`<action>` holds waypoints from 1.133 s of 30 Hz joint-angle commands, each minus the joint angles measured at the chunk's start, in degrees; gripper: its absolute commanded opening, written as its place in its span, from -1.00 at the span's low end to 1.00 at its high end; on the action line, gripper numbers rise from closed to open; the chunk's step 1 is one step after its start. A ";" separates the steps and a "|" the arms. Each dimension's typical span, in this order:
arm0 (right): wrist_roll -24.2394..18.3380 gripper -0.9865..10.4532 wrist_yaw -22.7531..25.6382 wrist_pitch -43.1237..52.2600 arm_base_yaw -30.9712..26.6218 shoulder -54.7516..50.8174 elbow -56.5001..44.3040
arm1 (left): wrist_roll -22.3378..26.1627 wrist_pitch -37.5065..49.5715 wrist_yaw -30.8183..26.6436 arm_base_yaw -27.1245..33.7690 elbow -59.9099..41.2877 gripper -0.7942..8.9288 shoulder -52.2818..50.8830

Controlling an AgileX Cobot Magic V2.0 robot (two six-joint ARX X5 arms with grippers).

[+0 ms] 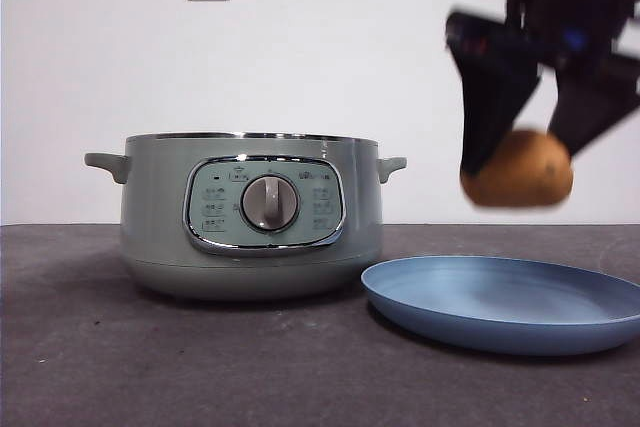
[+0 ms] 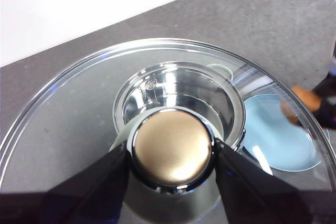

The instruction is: Take the potato out from the steamer,put the potato on the plate,close the lid

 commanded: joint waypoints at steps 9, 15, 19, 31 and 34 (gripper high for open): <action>1.86 -0.85 -0.26 17.79 -1.60 5.60 -10.56 | 0.28 3.08 1.42 0.02 0.48 -0.85 -0.04; 1.86 -0.85 -0.26 18.47 -2.58 9.18 -10.58 | 0.28 3.30 1.49 0.02 0.48 -0.85 0.00; 2.71 -0.81 -0.22 17.66 -2.95 9.62 -10.58 | 0.28 3.48 2.91 0.00 0.48 -0.85 0.81; 3.78 0.28 -0.13 17.79 -3.26 9.03 -10.38 | 0.28 11.50 4.11 -3.76 0.48 -0.85 9.40; 3.76 0.28 -0.13 17.62 -3.72 7.87 -9.92 | 0.35 13.99 4.11 -4.81 0.48 -0.85 12.74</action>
